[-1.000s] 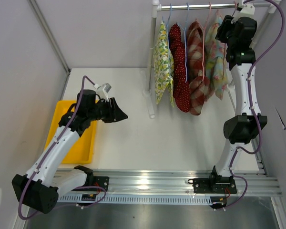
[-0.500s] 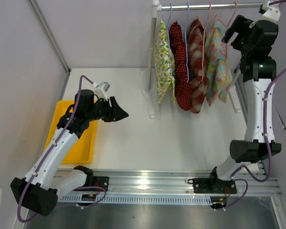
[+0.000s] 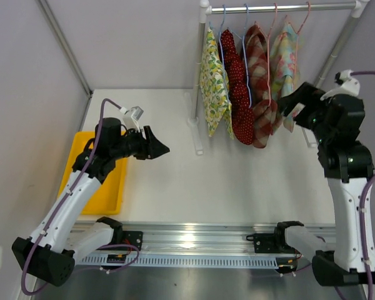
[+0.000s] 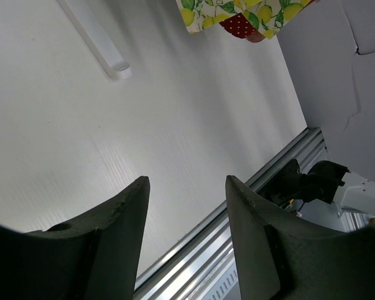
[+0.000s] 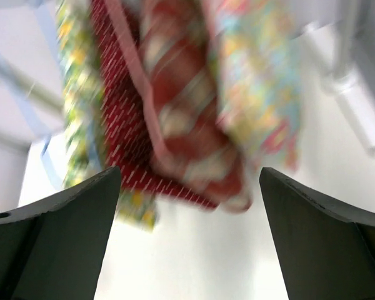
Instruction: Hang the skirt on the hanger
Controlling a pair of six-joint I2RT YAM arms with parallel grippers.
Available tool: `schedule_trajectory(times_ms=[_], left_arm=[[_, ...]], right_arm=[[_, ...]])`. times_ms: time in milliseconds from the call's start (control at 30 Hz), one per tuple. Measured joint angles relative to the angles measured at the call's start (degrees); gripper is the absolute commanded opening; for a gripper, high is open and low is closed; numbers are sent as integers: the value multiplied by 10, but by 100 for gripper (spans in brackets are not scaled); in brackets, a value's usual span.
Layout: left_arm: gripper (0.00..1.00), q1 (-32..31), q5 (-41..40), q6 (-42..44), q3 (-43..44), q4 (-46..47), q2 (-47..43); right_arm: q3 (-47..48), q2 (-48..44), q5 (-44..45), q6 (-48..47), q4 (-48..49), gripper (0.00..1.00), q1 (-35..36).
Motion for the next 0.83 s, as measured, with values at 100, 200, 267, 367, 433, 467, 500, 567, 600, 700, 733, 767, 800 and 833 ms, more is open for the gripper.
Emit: schedule_trajectory(times_ms=[100, 200, 267, 367, 433, 467, 500, 567, 600, 700, 733, 767, 800, 833], left_arm=[[58, -3, -1, 0, 0, 7, -3], [59, -11, -8, 0, 0, 14, -5], [59, -18, -16, 0, 0, 17, -6], [59, -31, -33, 0, 0, 18, -7], [59, -41, -45, 0, -1, 18, -11], [59, -45, -50, 0, -2, 18, -13], [59, -47, -55, 0, -3, 18, -17], [59, -49, -64, 0, -7, 17, -25], [59, -50, -69, -1, -10, 17, -29], [59, -52, -77, -2, -12, 17, -35], [59, -53, -80, -2, -12, 17, -35], [59, -54, -81, -2, -12, 17, -35], [59, -55, -82, -2, -12, 17, -35], [59, -57, -86, -2, -12, 17, -35]], right_arm=[[-57, -47, -1, 11, -5, 99, 83], [-112, -71, -1, 20, 0, 99, 167], [-144, -75, 14, 27, 3, 99, 233], [-190, -63, 54, 34, 18, 99, 344], [-217, -54, 73, 36, 25, 99, 399], [-231, -52, 83, 37, 27, 99, 418], [-242, -53, 90, 39, 29, 100, 432], [-258, -61, 104, 40, 39, 99, 441], [-263, -66, 110, 40, 43, 100, 441], [-266, -81, 127, 40, 54, 99, 442], [-265, -83, 130, 40, 58, 100, 442], [-265, -84, 132, 40, 61, 99, 442], [-265, -84, 132, 38, 63, 100, 442], [-265, -83, 132, 38, 63, 100, 442]])
